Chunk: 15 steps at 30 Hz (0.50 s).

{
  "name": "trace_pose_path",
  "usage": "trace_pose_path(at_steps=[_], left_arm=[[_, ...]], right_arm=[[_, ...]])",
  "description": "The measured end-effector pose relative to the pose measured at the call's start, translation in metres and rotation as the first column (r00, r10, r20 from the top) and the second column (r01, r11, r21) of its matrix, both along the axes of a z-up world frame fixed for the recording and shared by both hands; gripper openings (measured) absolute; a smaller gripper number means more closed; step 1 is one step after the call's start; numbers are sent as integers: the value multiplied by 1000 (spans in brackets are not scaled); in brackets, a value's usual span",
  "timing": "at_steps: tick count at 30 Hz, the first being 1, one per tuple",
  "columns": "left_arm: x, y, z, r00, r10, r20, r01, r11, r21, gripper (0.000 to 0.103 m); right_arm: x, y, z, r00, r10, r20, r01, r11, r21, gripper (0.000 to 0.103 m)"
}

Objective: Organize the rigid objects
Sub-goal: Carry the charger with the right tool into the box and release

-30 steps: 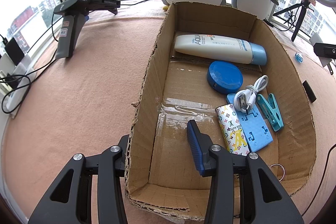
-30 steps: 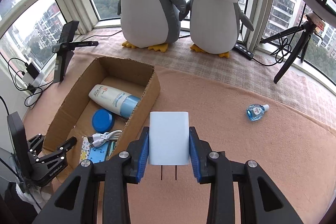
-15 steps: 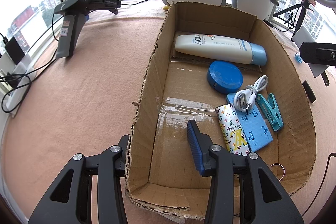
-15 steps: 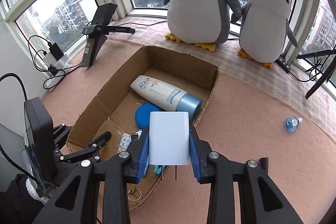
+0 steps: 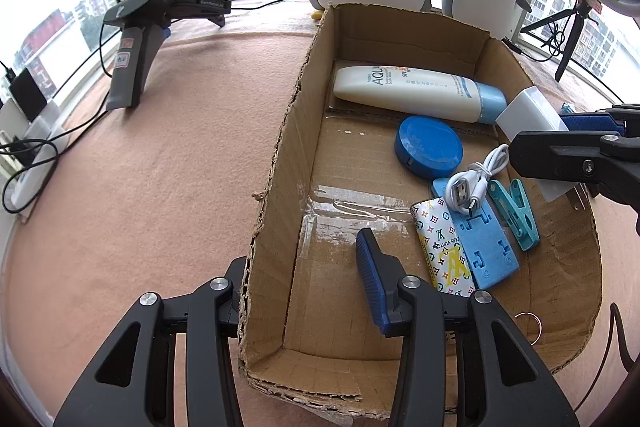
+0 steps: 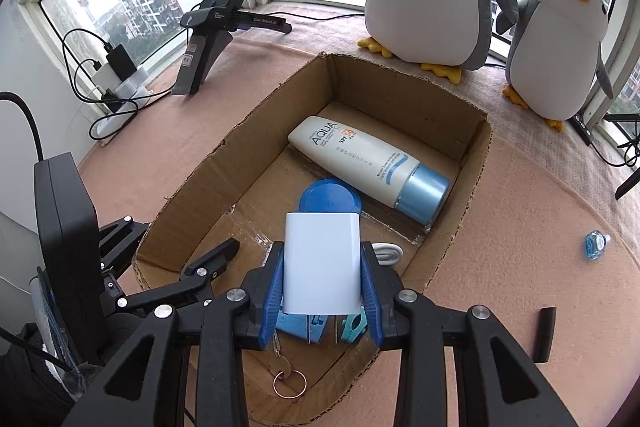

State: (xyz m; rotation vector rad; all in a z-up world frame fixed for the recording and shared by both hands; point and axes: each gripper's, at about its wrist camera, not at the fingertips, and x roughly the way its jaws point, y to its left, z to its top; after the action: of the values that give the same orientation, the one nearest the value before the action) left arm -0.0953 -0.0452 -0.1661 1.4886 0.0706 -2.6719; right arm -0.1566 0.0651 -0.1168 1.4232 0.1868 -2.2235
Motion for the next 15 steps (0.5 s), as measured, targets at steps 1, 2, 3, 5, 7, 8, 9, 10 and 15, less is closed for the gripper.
trace_pose_path(at_steps=[1, 2, 3, 5, 7, 8, 9, 10, 15], left_arm=[[0, 0, 0, 1000, 0, 0, 0, 1000, 0, 42], [0, 0, 0, 1000, 0, 0, 0, 1000, 1, 42], [0, 0, 0, 1000, 0, 0, 0, 1000, 0, 42], [0, 0, 0, 1000, 0, 0, 0, 1000, 0, 42], [0, 0, 0, 1000, 0, 0, 0, 1000, 0, 42], [0, 0, 0, 1000, 0, 0, 0, 1000, 0, 42], [0, 0, 0, 1000, 1, 0, -1, 1000, 1, 42], [0, 0, 0, 1000, 0, 0, 0, 1000, 0, 42], [0, 0, 0, 1000, 0, -1, 0, 1000, 0, 42]], right_arm=[[0, -1, 0, 1000, 2, 1, -2, 1000, 0, 32], [0, -1, 0, 1000, 5, 1, -5, 1000, 0, 32], [0, -2, 0, 1000, 7, -1, -7, 1000, 1, 32], [1, -3, 0, 1000, 11, -2, -11, 1000, 1, 32], [1, -5, 0, 1000, 14, -4, -14, 1000, 5, 32], [1, -5, -1, 1000, 16, -5, -16, 1000, 6, 32], [1, -5, 0, 1000, 17, -6, -17, 1000, 6, 32], [1, -6, 0, 1000, 17, -10, -17, 1000, 6, 33], [3, -7, 4, 999, 19, -40, -18, 1000, 23, 49]])
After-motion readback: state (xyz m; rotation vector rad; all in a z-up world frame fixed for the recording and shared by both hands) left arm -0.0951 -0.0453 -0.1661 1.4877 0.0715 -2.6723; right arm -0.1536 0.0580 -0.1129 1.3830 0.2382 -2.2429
